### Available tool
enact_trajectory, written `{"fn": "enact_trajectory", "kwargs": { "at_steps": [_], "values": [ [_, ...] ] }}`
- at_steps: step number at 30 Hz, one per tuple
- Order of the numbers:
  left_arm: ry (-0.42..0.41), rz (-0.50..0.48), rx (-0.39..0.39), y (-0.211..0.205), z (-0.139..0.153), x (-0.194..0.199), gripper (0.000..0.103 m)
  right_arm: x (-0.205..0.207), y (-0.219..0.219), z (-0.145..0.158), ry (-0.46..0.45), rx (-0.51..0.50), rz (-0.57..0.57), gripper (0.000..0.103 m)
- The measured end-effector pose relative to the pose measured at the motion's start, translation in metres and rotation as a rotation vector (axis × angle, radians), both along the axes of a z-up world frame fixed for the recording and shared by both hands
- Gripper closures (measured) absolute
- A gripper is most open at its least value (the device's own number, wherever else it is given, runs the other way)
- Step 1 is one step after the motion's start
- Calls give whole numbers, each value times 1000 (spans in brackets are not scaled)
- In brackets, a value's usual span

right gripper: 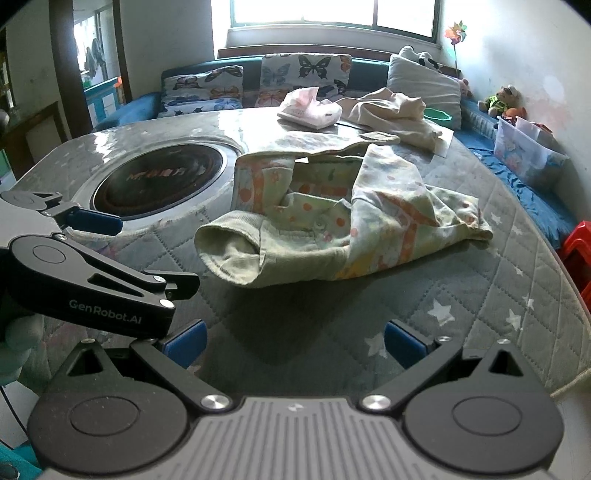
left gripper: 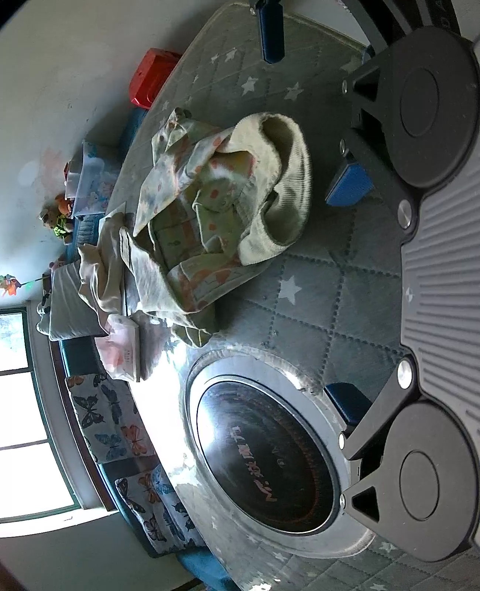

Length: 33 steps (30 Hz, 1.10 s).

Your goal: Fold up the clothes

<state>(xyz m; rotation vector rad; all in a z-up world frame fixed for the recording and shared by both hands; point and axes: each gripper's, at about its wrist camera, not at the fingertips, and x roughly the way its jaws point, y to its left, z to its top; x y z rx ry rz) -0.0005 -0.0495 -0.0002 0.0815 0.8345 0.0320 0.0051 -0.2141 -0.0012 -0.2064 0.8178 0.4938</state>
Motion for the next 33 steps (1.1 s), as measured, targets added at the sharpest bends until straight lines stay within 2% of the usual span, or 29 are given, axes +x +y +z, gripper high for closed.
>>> {"fn": "enact_trajectory", "kwargs": {
  "at_steps": [19,33],
  "values": [
    [-1,-9,3,8,13,26,0,26,2,15,-6,1,-10,0],
    [-33,12,17,24,33,50,0,51,-5,39,-56,44,-1,0]
  ]
}}
